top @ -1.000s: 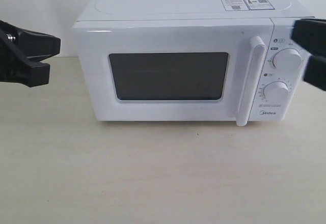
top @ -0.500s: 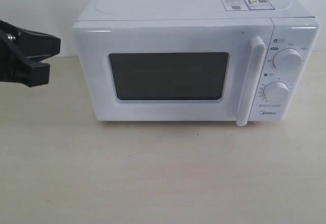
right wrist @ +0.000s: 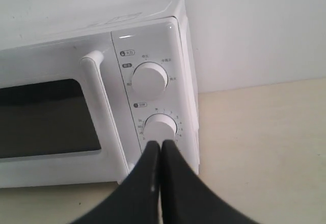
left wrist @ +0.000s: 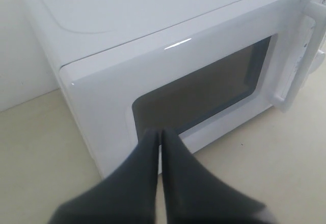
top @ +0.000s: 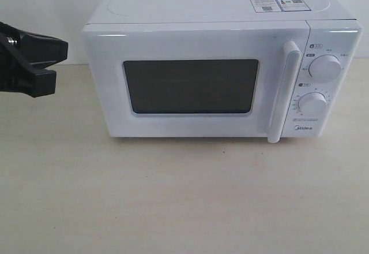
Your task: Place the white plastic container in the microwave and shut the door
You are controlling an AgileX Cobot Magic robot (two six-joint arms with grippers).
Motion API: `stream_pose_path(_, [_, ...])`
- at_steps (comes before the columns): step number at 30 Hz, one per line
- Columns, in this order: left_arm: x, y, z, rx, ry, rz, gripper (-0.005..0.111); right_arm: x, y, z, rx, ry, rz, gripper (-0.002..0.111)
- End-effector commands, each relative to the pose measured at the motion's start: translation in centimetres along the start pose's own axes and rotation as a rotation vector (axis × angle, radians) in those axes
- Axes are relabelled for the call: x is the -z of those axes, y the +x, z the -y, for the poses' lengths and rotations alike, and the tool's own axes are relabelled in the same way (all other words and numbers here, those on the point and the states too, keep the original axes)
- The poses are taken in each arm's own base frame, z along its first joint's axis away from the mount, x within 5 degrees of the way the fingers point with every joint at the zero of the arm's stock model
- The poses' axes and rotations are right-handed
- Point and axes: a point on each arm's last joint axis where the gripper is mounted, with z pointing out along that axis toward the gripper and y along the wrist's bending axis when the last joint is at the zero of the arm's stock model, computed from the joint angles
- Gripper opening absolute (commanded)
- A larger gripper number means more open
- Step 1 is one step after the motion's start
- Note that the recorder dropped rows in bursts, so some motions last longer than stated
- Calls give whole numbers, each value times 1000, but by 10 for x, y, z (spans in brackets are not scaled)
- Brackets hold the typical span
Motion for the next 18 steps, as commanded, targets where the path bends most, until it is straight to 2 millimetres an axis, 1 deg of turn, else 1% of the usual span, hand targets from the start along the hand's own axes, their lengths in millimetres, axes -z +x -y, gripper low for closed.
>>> stream_pose_path(1, [1, 0, -1, 0, -8, 11, 4, 3, 2, 1, 23, 12, -2, 0])
stream_pose_path(11, [1, 0, -1, 0, -8, 11, 4, 9, 16, 4, 114, 32, -131, 0])
stream_pose_path(14, [1, 0, -1, 0, -8, 11, 4, 10, 22, 6, 131, 42, -195, 0])
stream_pose_path(18, [1, 0, -1, 0, -8, 11, 4, 11, 23, 6, 158, 46, -206, 0])
